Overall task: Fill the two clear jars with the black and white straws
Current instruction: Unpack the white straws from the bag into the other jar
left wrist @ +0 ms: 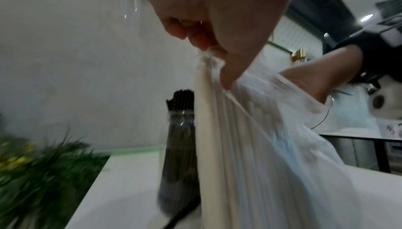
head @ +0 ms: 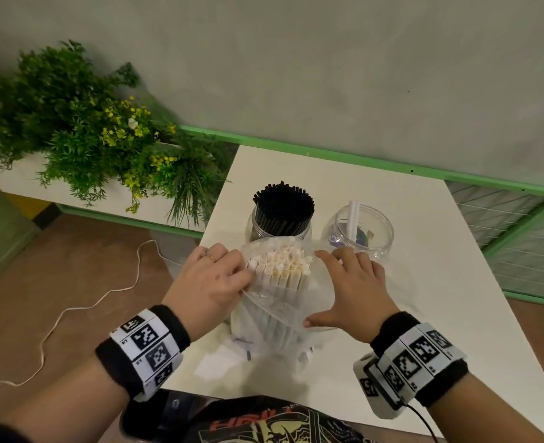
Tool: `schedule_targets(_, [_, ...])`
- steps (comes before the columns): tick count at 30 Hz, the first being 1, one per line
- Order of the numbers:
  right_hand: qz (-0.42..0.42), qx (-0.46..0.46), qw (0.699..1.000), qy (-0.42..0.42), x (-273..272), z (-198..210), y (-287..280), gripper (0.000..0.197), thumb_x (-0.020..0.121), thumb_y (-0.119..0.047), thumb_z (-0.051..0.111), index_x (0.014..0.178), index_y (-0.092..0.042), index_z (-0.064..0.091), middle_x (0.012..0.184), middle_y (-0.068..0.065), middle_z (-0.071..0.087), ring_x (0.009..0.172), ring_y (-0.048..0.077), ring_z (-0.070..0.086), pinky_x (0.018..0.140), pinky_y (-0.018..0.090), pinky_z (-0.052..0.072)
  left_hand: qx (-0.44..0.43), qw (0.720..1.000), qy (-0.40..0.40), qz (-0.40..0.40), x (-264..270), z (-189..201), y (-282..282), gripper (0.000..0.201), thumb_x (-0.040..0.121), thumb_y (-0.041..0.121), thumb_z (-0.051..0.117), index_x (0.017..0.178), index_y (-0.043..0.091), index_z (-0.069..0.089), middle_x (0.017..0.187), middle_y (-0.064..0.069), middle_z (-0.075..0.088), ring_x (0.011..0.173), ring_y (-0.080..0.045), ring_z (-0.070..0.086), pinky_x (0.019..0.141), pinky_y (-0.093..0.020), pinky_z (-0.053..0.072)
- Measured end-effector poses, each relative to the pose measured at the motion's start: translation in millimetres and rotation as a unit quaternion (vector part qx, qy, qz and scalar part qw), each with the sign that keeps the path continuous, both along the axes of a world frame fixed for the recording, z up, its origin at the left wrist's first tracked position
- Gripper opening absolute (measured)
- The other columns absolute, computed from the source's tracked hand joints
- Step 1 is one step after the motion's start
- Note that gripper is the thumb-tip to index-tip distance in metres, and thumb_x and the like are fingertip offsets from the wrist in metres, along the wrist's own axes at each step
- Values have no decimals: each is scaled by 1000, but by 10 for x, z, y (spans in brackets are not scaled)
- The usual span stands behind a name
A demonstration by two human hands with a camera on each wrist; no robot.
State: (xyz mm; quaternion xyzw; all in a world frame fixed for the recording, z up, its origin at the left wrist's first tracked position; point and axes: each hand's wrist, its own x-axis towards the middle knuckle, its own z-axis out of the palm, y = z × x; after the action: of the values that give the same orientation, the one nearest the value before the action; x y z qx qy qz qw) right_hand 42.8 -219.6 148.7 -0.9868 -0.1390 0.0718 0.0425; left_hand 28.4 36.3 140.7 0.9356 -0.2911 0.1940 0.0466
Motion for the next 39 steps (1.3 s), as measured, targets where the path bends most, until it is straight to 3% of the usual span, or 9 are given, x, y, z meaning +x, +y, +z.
schedule_targets(3, [-8, -2, 1000, -2, -4, -74, 40, 120, 51, -82, 65, 148, -32, 14, 132, -5, 30, 120, 20, 31, 105, 37, 21, -57, 995, 87, 17, -125, -30, 19, 26, 79, 55, 55, 79, 29, 61, 75, 12, 53, 73, -13, 48, 69, -32, 31])
schedule_targets(6, [-12, -7, 1000, 3, -11, -144, 107, 124, 51, -82, 65, 149, -30, 10, 130, -4, 30, 117, 20, 31, 106, 37, 21, -165, 978, 105, 68, -57, 113, -131, 38, 80, 67, 49, 97, 33, 56, 77, 18, 49, 75, -7, 44, 71, -32, 37])
schedule_targets(12, [1, 11, 1000, 23, -48, -260, 188, 126, 53, -79, 68, 150, -25, 9, 131, -4, 28, 121, 20, 30, 108, 36, 20, -67, 964, 233, 110, 353, 289, -550, 112, 55, 84, 57, 146, 31, 18, 148, 6, 31, 132, -19, 32, 107, -41, 32])
schedule_targets(16, [-5, 86, 996, 31, -27, -266, 112, 121, 51, -80, 68, 148, -36, 11, 122, -8, 30, 113, 15, 31, 105, 33, 23, -113, 936, 308, 125, 471, 183, -583, 84, 74, 84, 35, 138, 30, 40, 136, 3, 53, 121, -19, 51, 98, -40, 44])
schedule_targets(22, [-11, 110, 994, 13, -19, -306, 118, 119, 48, -81, 69, 146, -42, 13, 120, -9, 32, 111, 14, 31, 100, 31, 21, -236, 913, 312, 114, 501, 170, -580, 24, 93, 51, 46, 95, 37, 66, 85, 12, 69, 81, -9, 62, 77, -35, 52])
schedule_targets(25, [-4, 102, 995, -19, -10, -295, 142, 120, 45, -82, 67, 146, -41, 15, 122, -9, 33, 112, 15, 32, 102, 33, 21, -313, 892, 305, 117, 504, 150, -570, 32, 97, 40, 44, 72, 32, 62, 65, 9, 67, 66, -10, 60, 69, -34, 51])
schedule_targets(30, [12, 90, 995, -44, 45, -252, 111, 114, 47, -81, 64, 144, -42, 18, 123, -8, 33, 112, 16, 33, 104, 35, 23, -439, 822, 347, 105, 500, 176, -472, 17, 96, 25, 51, 90, 26, 66, 75, 6, 72, 69, -6, 65, 67, -20, 51])
schedule_targets(35, [-1, 89, 996, -22, 38, -325, 128, 110, 51, -80, 63, 144, -41, 20, 121, -9, 32, 112, 15, 31, 103, 32, 19, -259, 883, 350, 175, 467, 232, -83, 21, 91, 43, 54, 84, 27, 65, 85, 8, 65, 80, -11, 60, 71, -30, 47])
schedule_targets(39, [3, 104, 994, -43, 41, -346, 188, 102, 51, -81, 54, 141, -38, 29, 119, -8, 33, 111, 17, 33, 101, 32, 20, -298, 859, 369, 190, 446, 234, -24, 26, 96, 29, 49, 85, 16, 69, 73, 1, 63, 74, -21, 60, 65, -32, 49])
